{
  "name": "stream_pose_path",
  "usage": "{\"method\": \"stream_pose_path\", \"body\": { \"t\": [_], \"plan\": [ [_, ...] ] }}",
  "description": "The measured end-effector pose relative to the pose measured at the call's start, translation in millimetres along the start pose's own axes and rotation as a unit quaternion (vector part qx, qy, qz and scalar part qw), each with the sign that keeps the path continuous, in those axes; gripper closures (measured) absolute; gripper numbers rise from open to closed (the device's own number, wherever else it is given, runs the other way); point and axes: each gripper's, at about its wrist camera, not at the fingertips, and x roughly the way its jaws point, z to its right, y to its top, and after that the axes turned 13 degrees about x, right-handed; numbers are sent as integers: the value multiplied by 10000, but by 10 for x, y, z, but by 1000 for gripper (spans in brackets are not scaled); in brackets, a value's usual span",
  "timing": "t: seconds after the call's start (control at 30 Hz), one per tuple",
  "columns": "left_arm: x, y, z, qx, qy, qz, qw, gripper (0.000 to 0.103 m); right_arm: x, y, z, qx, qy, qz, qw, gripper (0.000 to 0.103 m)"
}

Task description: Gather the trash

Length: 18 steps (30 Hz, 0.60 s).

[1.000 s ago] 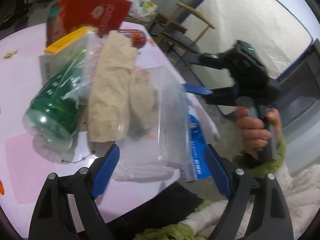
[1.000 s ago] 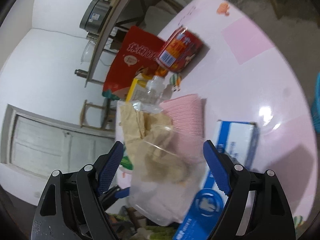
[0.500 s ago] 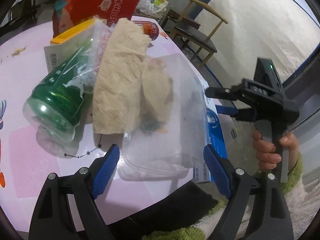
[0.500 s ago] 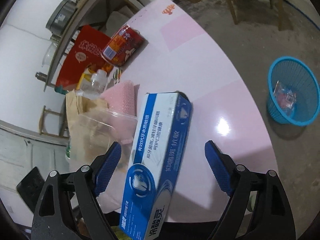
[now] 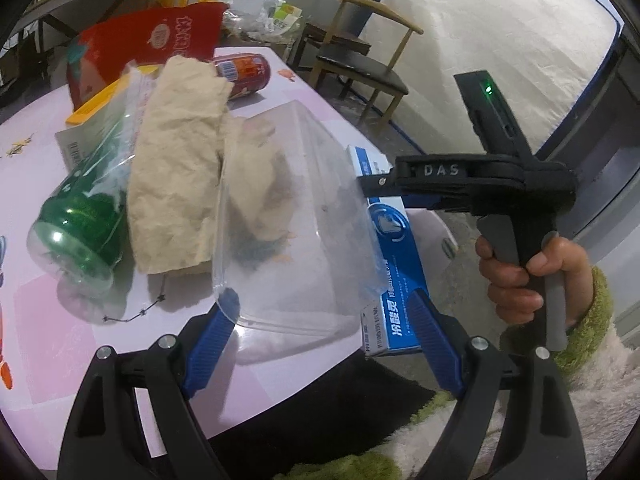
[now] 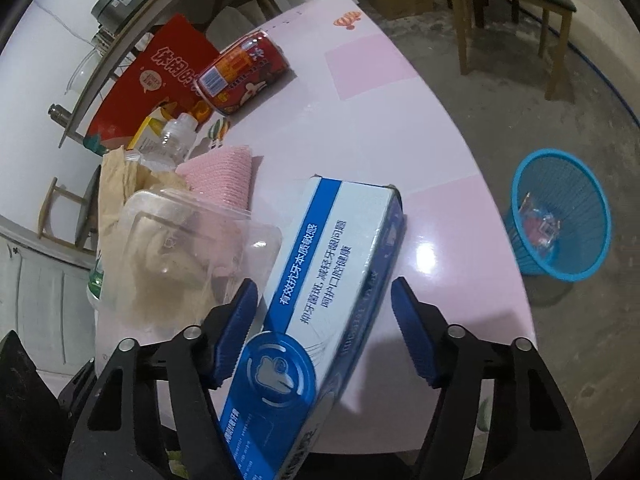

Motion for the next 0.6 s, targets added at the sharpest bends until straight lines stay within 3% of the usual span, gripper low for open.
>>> {"method": "stream_pose_path", "body": {
  "t": [0.33, 0.47, 0.6],
  "plan": [
    [241, 62, 141, -20, -792, -98, 9968, 19, -164, 77, 339, 266, -268, 216, 9991, 45],
    [176, 110, 167, 134, -670, -22, 9977, 19, -197, 84, 390, 306, -202, 233, 9991, 42],
    [-58, 110, 44, 25, -481, 285, 9984, 19, -186, 98, 382, 310, -89, 218, 9992, 30]
  ]
}}
